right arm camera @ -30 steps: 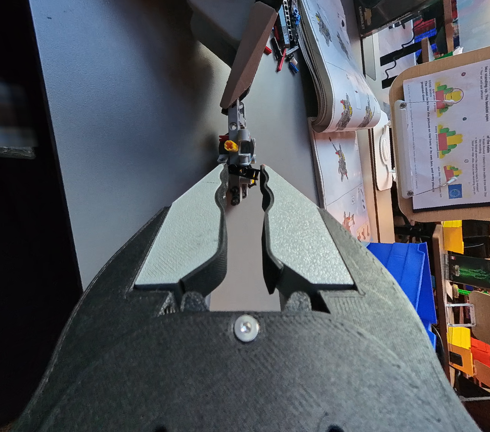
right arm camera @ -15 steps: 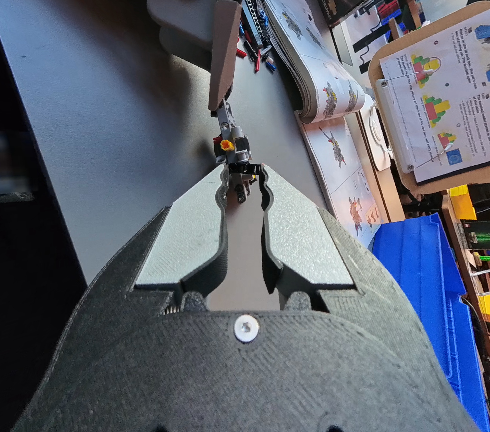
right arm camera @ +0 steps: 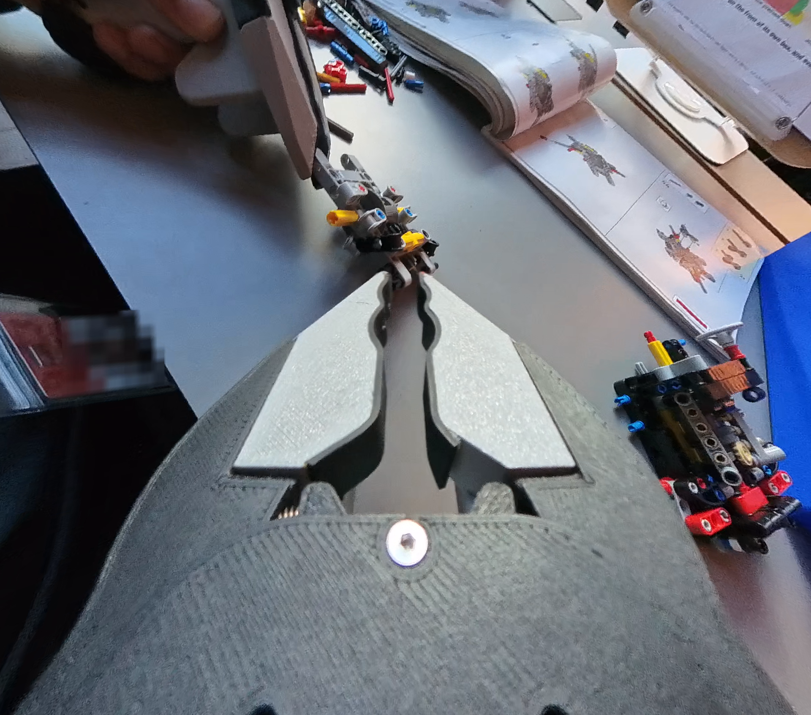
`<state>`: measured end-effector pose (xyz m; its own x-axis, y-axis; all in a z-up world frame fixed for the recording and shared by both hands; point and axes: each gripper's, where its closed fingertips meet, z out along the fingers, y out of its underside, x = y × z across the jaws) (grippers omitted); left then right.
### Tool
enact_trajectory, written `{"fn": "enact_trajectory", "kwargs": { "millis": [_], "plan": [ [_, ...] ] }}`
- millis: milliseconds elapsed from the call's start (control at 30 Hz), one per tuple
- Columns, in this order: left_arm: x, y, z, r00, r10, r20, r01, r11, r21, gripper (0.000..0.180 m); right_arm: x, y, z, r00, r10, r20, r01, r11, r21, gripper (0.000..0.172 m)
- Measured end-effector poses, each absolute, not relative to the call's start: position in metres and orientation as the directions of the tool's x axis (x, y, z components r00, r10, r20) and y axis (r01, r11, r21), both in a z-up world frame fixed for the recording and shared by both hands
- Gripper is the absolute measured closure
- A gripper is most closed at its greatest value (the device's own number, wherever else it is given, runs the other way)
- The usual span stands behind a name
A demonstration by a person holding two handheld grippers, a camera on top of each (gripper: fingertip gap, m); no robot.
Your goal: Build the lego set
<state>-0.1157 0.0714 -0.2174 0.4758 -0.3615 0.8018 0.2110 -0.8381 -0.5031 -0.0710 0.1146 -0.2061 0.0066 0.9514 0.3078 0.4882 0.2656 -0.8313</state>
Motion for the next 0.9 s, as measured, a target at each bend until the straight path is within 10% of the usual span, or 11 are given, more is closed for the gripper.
{"fn": "enact_trajectory", "kwargs": {
  "millis": [433, 667, 900],
  "plan": [
    [-0.139, 0.068, -0.188, 0.66, -0.422, 0.622, 0.13, -0.751, -0.647, 0.148, -0.058, 0.154, -0.194, 0.139, 0.953, 0.271, 0.46, 0.18, -0.87, 0.152],
    [-0.234, 0.043, -0.085, 0.789, -0.466, 0.401, 0.199, -0.424, -0.884, 0.14, -0.035, 0.192, -0.108, 0.232, 0.971, 0.051, 0.109, 0.026, -0.994, 0.128],
    [-0.269, 0.029, -0.174, 0.917, -0.363, 0.164, -0.021, -0.455, -0.89, 0.142, -0.077, 0.188, -0.167, 0.144, 0.989, -0.041, 0.197, -0.069, -0.978, 0.125]
  ]
}}
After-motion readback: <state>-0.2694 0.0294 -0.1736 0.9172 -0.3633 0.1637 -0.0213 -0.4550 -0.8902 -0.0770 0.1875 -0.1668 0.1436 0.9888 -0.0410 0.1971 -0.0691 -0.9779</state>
